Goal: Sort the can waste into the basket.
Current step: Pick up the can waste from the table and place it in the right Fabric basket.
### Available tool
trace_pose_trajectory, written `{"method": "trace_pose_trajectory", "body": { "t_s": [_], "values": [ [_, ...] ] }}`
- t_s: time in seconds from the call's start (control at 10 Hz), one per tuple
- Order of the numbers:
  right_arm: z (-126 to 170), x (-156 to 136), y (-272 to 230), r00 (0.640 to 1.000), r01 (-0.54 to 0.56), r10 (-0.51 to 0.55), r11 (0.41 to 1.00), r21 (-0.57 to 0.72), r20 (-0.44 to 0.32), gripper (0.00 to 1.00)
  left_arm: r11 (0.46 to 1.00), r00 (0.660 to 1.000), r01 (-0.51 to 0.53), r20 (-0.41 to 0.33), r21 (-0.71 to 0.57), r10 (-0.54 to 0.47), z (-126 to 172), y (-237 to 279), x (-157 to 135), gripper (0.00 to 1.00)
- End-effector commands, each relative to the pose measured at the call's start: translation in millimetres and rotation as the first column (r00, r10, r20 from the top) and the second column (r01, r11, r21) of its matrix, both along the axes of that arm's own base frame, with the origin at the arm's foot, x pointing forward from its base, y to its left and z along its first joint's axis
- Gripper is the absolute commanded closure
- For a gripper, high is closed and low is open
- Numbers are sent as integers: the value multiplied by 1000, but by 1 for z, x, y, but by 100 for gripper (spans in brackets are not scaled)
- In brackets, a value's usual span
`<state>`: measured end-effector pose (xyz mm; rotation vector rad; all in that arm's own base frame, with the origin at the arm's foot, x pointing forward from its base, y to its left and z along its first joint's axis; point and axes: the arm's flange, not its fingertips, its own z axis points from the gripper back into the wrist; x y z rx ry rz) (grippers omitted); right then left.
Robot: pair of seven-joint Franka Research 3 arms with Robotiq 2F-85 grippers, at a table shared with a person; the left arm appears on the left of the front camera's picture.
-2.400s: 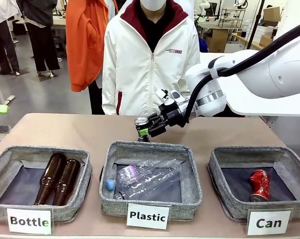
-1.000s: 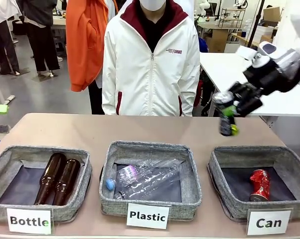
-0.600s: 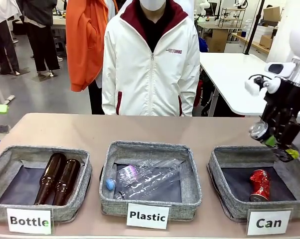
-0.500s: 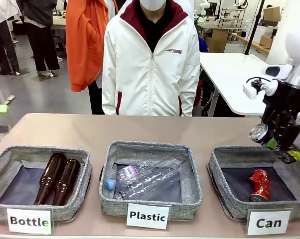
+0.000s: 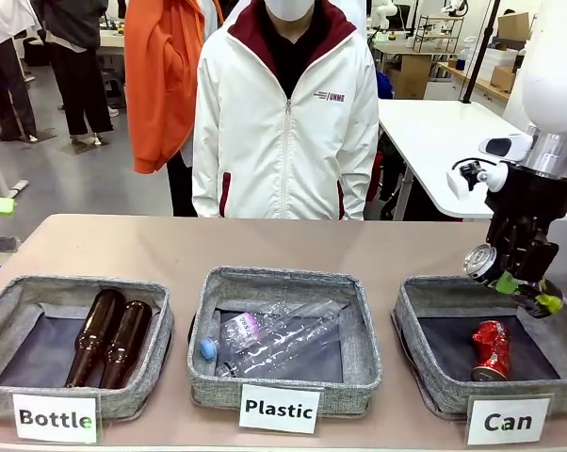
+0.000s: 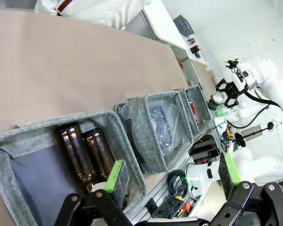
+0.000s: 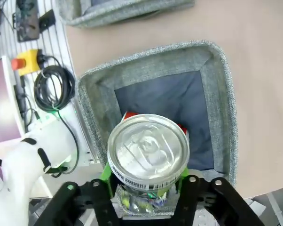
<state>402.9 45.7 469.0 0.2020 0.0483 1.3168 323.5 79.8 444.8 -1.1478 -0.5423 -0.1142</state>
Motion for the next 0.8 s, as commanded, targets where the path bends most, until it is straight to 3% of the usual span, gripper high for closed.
{"method": "trace_pose_trajectory", "body": {
  "t_s": [0.0,0.4,0.6,0.7],
  "values": [
    [1,6,-1,1000,-12,12,1000,18,-10,0,1000,1000,3,-10,2,-3,3,2,-2,0],
    [-5,13,-1,999,7,-5,998,57,-37,0,1000,1000,3,-10,2,-3,3,2,-2,0],
    [-2,15,-4,999,46,-50,970,237,11,0,1000,1000,3,-10,2,-3,3,2,-2,0],
    [3,18,-11,991,124,-137,888,444,-3,0,1000,1000,3,-10,2,-3,3,2,-2,0]
  ]
}}
